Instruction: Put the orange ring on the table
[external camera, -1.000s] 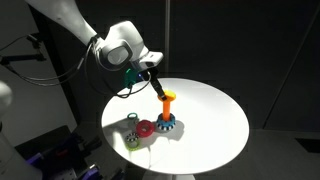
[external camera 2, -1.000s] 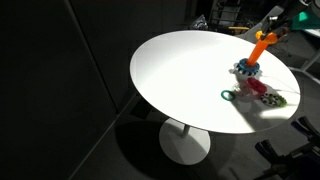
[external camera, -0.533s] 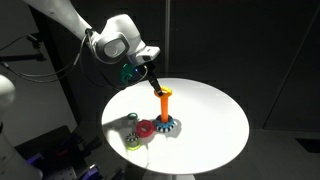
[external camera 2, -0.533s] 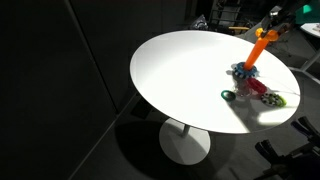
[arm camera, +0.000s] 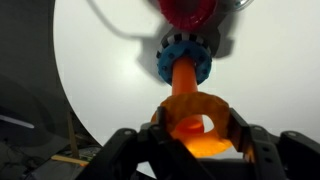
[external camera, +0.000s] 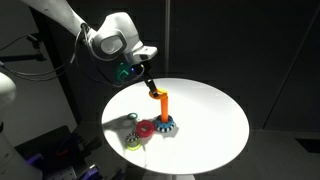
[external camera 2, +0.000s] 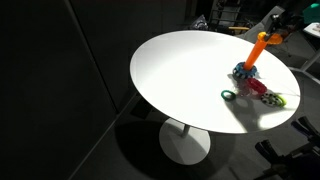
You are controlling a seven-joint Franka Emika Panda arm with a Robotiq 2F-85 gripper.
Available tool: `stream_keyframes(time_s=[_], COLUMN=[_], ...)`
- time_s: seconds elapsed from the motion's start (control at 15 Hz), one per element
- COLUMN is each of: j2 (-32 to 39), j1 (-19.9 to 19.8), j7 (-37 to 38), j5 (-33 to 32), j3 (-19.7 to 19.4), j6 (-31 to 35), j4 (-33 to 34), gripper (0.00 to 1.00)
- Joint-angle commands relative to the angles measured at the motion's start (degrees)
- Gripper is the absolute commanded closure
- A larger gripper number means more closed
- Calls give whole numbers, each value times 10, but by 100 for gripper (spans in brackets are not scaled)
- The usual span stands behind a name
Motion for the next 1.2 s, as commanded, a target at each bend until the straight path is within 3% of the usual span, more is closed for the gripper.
stream_keyframes(time_s=[0.0,1.13], j2=[-10,-8], j1=[37,91], j7=[-35,-132], j5=[-7,11], j3=[-50,-166], j6=[-16,-7], j4=[-15,-56], gripper=[66,66])
